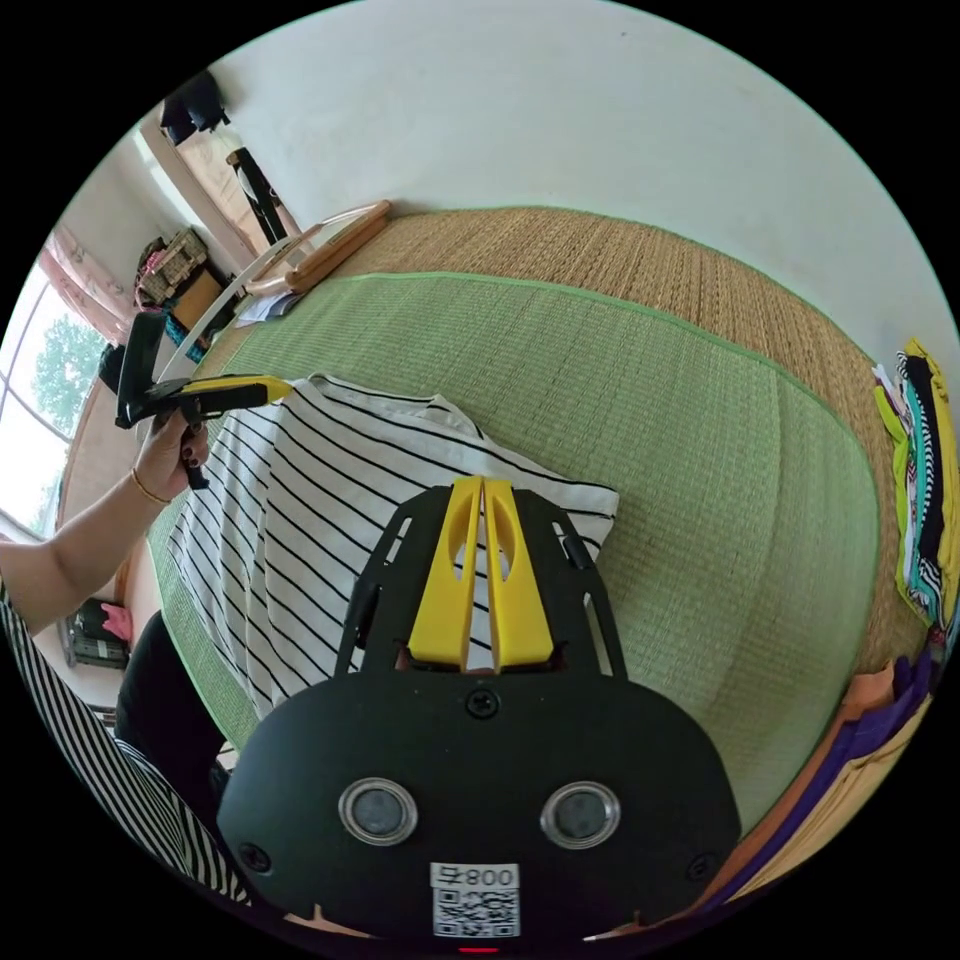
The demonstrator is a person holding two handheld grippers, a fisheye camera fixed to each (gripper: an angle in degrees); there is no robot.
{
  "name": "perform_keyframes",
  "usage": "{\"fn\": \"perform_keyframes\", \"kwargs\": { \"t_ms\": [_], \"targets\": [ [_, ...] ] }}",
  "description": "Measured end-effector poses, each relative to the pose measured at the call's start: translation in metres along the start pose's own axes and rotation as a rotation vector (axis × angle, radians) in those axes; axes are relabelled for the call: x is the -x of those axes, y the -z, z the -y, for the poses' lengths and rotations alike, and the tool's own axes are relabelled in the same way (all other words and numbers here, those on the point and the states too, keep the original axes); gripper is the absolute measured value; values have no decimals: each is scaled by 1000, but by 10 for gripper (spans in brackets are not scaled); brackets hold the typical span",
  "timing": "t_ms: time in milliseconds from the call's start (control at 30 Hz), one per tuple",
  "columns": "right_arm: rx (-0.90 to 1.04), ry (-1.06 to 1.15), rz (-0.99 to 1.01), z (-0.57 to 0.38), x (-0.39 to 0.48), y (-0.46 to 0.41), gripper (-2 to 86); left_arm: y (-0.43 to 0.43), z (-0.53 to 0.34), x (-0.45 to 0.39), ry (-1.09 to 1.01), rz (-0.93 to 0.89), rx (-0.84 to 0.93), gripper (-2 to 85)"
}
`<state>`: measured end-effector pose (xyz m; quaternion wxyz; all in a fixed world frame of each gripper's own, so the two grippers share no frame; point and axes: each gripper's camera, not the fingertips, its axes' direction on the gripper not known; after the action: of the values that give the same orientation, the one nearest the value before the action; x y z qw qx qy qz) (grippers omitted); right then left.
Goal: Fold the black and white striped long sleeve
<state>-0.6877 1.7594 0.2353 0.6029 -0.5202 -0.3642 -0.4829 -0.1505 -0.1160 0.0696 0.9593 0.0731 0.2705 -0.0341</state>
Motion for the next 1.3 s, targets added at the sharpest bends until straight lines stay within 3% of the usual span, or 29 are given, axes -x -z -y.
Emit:
{"fn": "perform_keyframes", "kwargs": {
  "t_ms": [200,733,1000,1300],
  "targets": [
    [42,-53,4,-9,-18,-15,-3,-37,-3,21,50,-7,74,4],
    [29,-63,-67,-56,-42,-22,4,-65,-27,43,29,-132,-27,14],
    [-36,-140,14,-82,-75,-22,0,-117,-31,51,-36,-68,92,7],
    [-51,-259,131,-112,-123,-41,8,-136,-61,86,20,-95,25,9]
  ]
}}
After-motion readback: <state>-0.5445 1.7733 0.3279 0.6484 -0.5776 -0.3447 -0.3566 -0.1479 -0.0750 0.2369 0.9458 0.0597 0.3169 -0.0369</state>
